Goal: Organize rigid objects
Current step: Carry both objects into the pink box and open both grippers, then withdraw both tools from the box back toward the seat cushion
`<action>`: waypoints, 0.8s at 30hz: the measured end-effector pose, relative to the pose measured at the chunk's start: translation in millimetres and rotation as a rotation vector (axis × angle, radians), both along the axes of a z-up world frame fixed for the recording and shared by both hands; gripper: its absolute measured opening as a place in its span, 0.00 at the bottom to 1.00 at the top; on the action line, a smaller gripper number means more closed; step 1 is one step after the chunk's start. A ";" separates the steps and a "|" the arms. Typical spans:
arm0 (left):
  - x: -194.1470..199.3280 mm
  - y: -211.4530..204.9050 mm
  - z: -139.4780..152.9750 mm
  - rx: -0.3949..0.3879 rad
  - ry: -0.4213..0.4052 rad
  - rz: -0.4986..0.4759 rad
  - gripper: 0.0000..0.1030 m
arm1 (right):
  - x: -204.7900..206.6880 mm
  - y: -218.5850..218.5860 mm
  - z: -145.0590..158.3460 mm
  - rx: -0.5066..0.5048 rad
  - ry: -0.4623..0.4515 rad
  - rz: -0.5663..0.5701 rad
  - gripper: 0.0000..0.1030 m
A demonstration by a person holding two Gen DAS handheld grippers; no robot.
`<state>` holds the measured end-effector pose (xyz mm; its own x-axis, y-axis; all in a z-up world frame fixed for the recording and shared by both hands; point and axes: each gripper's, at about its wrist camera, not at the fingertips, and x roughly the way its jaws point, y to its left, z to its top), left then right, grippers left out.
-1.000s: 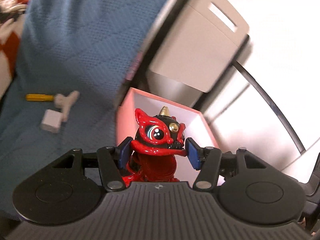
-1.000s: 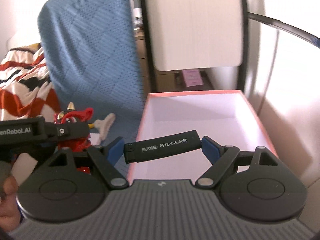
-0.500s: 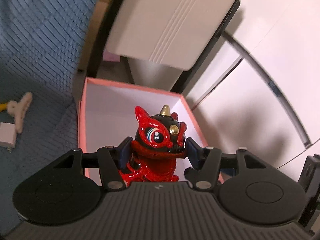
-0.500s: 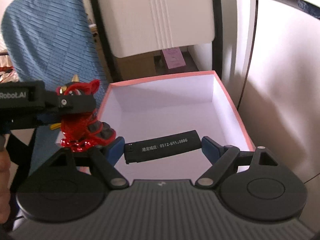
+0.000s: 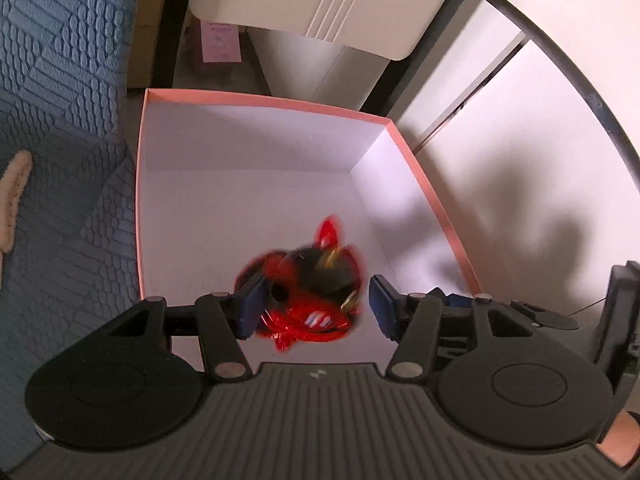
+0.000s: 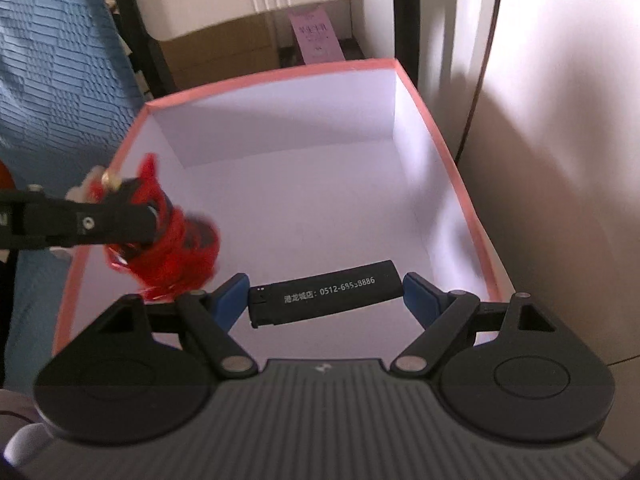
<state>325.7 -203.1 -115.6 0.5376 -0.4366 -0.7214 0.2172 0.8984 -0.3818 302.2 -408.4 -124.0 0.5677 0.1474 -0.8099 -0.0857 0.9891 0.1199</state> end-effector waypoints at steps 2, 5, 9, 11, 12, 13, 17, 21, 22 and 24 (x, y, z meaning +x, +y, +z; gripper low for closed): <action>-1.5 0.7 0.4 -0.003 -0.002 0.008 0.61 | 2.6 -1.7 -3.6 0.003 0.007 -0.005 0.83; -1.8 1.8 0.7 0.005 0.000 0.017 0.62 | 4.1 -4.6 -9.3 0.025 0.027 -0.012 0.87; -11.4 4.6 7.1 0.004 -0.020 0.022 0.62 | 0.6 -7.3 -3.3 0.035 0.014 -0.027 1.00; -18.1 7.3 12.4 0.006 -0.041 0.027 0.62 | -4.3 -6.2 1.7 0.035 -0.001 -0.018 1.00; -21.8 9.1 15.7 0.008 -0.053 0.029 0.62 | -7.5 -4.7 5.9 0.036 -0.011 -0.014 1.00; -25.3 11.5 19.3 0.011 -0.067 0.032 0.62 | -10.3 -3.6 9.6 0.035 -0.024 -0.012 1.00; -42.6 24.2 35.9 0.011 -0.126 0.044 0.62 | -22.9 4.7 29.4 0.032 -0.077 0.000 1.00; -64.3 40.2 53.7 0.010 -0.185 0.072 0.62 | -33.4 16.2 49.0 0.042 -0.128 0.017 1.00; -70.3 45.0 58.4 0.006 -0.201 0.078 0.62 | -37.7 20.4 53.8 0.045 -0.139 0.024 1.00; -81.2 53.6 67.5 0.017 -0.232 0.088 0.62 | -46.8 29.6 63.3 0.055 -0.160 0.037 1.00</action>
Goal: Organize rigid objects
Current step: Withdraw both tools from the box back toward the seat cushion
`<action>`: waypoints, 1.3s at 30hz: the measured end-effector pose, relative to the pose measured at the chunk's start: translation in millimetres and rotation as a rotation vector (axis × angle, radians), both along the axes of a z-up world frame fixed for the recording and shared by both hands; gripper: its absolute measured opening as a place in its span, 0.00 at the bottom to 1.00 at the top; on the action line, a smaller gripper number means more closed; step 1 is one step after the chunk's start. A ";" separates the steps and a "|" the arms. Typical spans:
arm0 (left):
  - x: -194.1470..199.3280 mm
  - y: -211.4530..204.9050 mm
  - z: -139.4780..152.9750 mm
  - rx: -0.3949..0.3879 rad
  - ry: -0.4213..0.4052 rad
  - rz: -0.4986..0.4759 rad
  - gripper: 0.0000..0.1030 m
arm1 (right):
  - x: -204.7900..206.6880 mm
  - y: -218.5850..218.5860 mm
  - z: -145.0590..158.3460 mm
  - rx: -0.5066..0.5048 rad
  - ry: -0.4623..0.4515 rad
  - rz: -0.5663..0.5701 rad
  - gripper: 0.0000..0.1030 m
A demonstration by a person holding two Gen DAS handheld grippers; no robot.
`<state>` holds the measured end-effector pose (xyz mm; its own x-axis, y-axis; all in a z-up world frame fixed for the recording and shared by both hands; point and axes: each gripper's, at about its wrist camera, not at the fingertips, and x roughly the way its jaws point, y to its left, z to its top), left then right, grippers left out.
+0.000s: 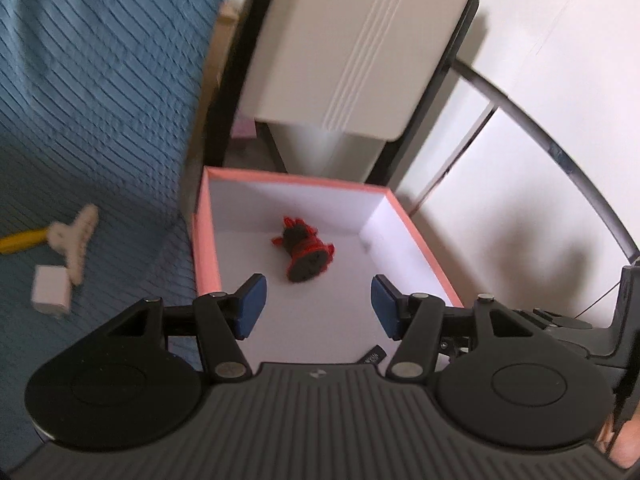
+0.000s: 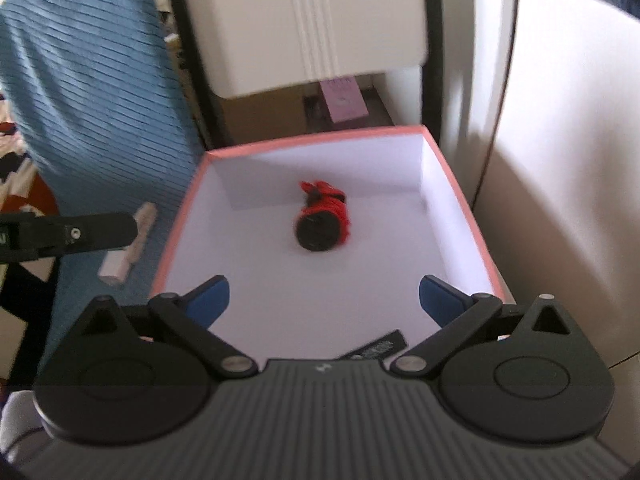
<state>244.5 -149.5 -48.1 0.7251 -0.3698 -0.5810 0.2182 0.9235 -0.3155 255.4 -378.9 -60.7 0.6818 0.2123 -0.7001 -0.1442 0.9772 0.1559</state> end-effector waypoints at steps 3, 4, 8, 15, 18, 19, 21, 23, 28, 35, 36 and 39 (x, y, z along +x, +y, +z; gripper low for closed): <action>-15.0 15.3 10.0 -0.007 -0.029 0.020 0.62 | -7.0 11.3 13.2 0.018 -0.025 0.014 1.00; -19.2 20.3 12.3 -0.018 -0.034 0.025 0.62 | -10.8 17.1 17.7 0.017 -0.034 0.021 1.00; -39.2 42.4 22.5 -0.037 -0.062 0.059 0.62 | -27.5 35.5 29.8 0.008 -0.071 0.052 1.00; -80.7 81.0 30.7 -0.058 -0.110 0.126 0.62 | -57.7 67.0 47.3 0.032 -0.120 0.083 1.00; -95.8 96.8 29.6 -0.038 -0.135 0.153 0.62 | -70.9 82.0 46.5 0.054 -0.117 0.104 1.00; -98.8 101.7 28.4 -0.026 -0.135 0.166 0.62 | -73.4 86.7 43.9 0.053 -0.124 0.109 1.00; -107.1 114.3 25.5 -0.020 -0.140 0.194 0.62 | -81.9 97.1 40.7 0.047 -0.132 0.135 1.00; -114.7 124.9 21.4 -0.021 -0.133 0.217 0.62 | -88.5 105.4 37.5 0.043 -0.127 0.152 1.00; -134.1 144.8 10.0 -0.017 -0.135 0.266 0.62 | -102.9 119.3 24.8 0.039 -0.111 0.179 1.00; -151.2 159.7 -13.3 -0.005 -0.099 0.320 0.62 | -118.3 121.6 12.0 0.052 -0.092 0.170 1.00; -152.2 160.5 -17.1 -0.002 -0.090 0.325 0.62 | -119.6 121.6 10.3 0.054 -0.090 0.172 1.00; -154.7 160.7 -25.6 0.009 -0.077 0.333 0.62 | -122.6 121.1 5.3 0.055 -0.095 0.168 1.00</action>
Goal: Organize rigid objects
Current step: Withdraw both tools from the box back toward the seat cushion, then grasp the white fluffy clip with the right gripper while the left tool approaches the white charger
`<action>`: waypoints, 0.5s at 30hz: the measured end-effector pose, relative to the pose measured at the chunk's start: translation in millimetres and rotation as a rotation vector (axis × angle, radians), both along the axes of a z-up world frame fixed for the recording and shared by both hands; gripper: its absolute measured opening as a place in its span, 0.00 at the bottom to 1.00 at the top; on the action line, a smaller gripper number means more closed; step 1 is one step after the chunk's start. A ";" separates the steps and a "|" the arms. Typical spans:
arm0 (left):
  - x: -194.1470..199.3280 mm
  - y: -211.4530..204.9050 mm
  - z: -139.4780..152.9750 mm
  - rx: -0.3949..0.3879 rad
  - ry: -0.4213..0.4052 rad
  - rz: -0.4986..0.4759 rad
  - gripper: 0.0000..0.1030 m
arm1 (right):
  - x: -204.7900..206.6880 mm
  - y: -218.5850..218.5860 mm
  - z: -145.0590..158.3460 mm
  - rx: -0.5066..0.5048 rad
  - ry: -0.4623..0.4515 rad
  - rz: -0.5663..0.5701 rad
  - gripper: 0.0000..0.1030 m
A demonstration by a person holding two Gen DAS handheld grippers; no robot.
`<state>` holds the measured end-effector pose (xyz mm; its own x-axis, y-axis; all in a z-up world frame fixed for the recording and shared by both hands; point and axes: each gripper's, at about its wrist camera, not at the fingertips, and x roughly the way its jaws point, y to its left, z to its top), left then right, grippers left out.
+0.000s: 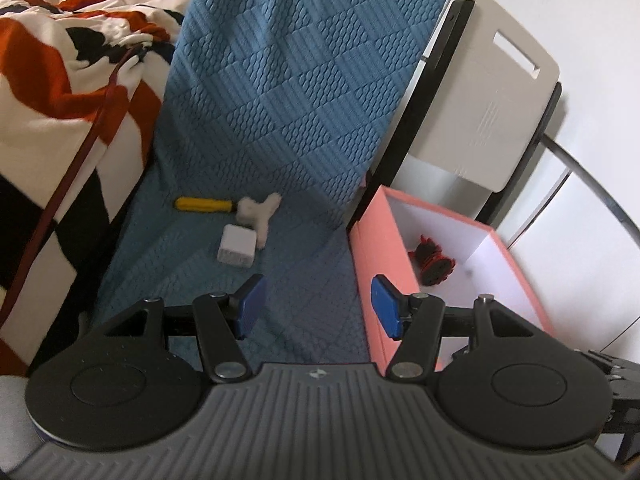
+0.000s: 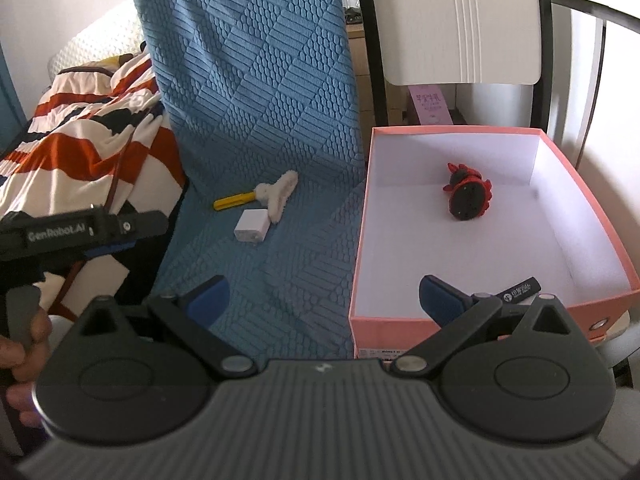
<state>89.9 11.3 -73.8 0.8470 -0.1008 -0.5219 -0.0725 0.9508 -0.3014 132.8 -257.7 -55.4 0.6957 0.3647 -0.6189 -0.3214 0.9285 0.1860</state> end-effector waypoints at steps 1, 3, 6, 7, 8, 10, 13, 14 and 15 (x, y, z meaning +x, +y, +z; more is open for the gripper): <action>0.4 -0.3 -2.0 0.002 0.004 0.001 0.62 | -0.5 0.0 -1.5 -0.001 -0.002 -0.001 1.00; 1.5 -1.2 -5.8 0.002 0.012 0.004 0.62 | -0.8 1.6 -5.6 -0.007 -0.006 0.000 1.00; 3.6 -3.8 -8.3 -0.003 0.014 0.004 0.63 | -1.2 3.4 -7.7 -0.011 -0.019 0.001 1.00; 4.8 -5.6 -8.6 0.002 0.015 0.004 0.64 | -1.3 3.6 -7.9 -0.010 -0.025 0.002 1.00; 5.9 -6.9 -9.0 0.007 0.017 0.005 0.64 | -1.5 3.4 -7.8 -0.010 -0.030 0.000 1.00; 7.7 -8.5 -10.1 0.009 0.018 0.002 0.66 | -1.7 2.6 -8.2 0.002 -0.036 0.000 1.00; 9.6 -11.4 -10.9 0.054 0.015 -0.010 0.68 | -0.1 3.4 -11.5 0.018 -0.038 0.004 1.00; 9.8 -10.9 -12.0 0.065 0.018 -0.003 0.69 | 0.3 4.6 -13.3 0.017 -0.043 0.003 1.00; 10.6 -8.5 -14.1 0.071 0.025 0.006 0.70 | 1.2 5.8 -15.6 0.016 -0.046 0.001 1.00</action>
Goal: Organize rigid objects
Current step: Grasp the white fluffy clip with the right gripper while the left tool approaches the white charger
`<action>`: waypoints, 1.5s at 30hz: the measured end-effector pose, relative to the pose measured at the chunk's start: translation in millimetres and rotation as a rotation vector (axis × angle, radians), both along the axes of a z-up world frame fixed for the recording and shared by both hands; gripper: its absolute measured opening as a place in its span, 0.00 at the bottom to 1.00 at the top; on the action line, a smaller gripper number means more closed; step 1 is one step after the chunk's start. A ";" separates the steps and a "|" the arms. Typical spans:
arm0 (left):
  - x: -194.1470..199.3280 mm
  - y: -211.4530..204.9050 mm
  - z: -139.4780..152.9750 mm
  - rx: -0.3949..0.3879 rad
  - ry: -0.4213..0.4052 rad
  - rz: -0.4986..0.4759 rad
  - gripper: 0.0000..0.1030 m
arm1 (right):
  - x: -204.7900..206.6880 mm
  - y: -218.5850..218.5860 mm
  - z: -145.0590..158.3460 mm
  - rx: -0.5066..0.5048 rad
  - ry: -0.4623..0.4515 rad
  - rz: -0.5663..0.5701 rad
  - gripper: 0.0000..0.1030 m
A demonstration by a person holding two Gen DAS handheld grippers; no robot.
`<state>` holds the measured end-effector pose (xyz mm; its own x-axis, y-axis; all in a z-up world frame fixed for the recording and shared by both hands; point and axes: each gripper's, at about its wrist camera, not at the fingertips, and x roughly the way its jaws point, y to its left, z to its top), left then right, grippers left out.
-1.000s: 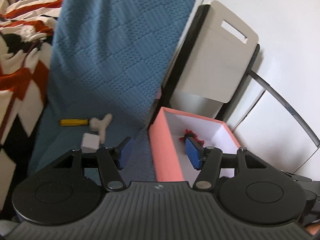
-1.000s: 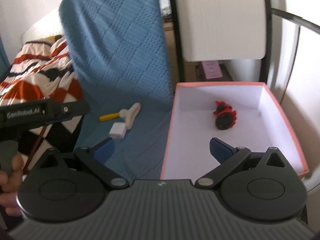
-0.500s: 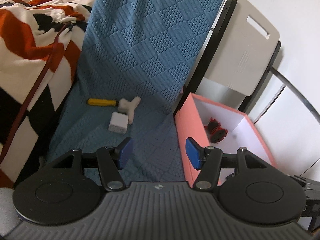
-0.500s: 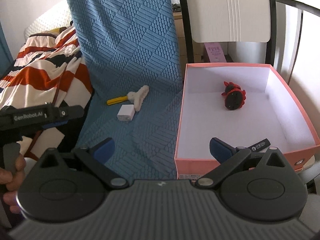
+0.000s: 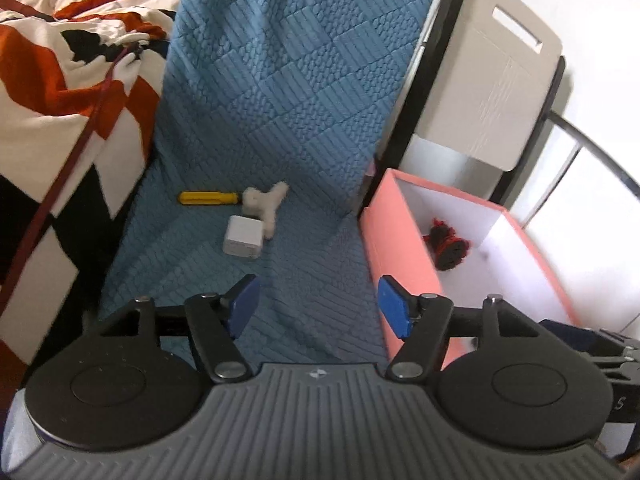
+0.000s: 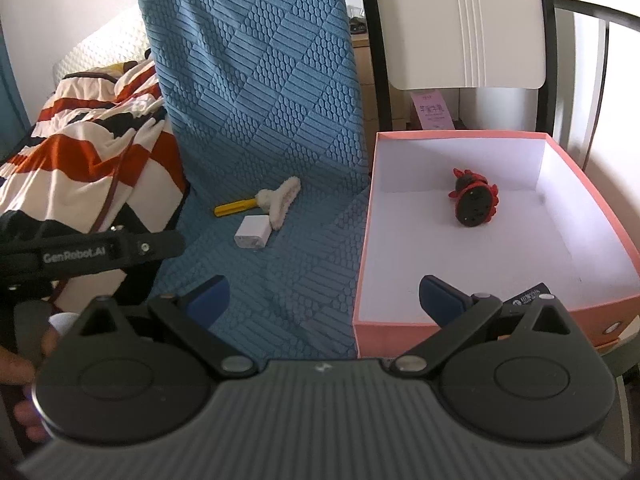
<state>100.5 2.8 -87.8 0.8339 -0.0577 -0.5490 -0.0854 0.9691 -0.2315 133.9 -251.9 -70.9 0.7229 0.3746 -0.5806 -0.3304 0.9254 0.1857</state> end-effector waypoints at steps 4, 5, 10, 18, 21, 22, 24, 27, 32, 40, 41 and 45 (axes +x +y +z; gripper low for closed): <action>7.3 14.4 -8.3 -0.004 0.034 0.039 0.70 | 4.9 3.0 -8.9 0.026 0.009 0.009 1.00; 9.6 17.1 -10.2 0.001 0.036 0.048 0.72 | 6.4 3.8 -11.2 0.030 0.011 0.011 1.00; 33.1 27.3 -28.7 0.007 0.063 0.073 0.75 | 24.7 10.7 -21.9 0.055 0.024 0.023 0.99; 85.0 38.5 -55.7 -0.030 0.113 0.039 0.75 | 70.2 36.6 -26.2 0.069 0.010 0.064 0.65; 106.0 37.1 -58.0 -0.011 0.120 0.022 0.75 | 89.0 49.1 -28.5 0.080 0.021 0.086 0.55; 112.6 37.6 -59.0 -0.007 0.124 0.021 0.75 | 97.4 53.1 -30.8 0.092 0.038 0.096 0.48; 126.3 39.5 -61.2 -0.006 0.132 0.015 0.75 | 112.8 59.2 -35.3 0.112 0.058 0.096 0.43; 142.2 42.3 -63.6 0.011 0.141 0.017 0.75 | 131.5 68.7 -40.0 0.108 0.068 0.094 0.42; 168.4 54.2 -72.6 0.003 0.179 0.040 0.74 | 163.3 90.0 -54.2 0.038 0.082 0.109 0.39; 203.0 56.4 -84.4 0.003 0.229 0.082 0.74 | 214.4 110.7 -67.6 0.110 0.158 0.118 0.36; 207.0 56.4 -86.3 0.009 0.242 0.089 0.74 | 222.0 113.7 -70.9 0.126 0.181 0.120 0.36; 220.0 62.6 -93.8 -0.014 0.270 0.098 0.74 | 244.6 130.0 -81.3 0.136 0.230 0.152 0.36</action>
<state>320.5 65.3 -181.7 0.6593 0.0067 -0.7519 -0.2388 0.9500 -0.2010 378.6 -121.9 -152.3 0.5082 0.5537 -0.6597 -0.3980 0.8302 0.3903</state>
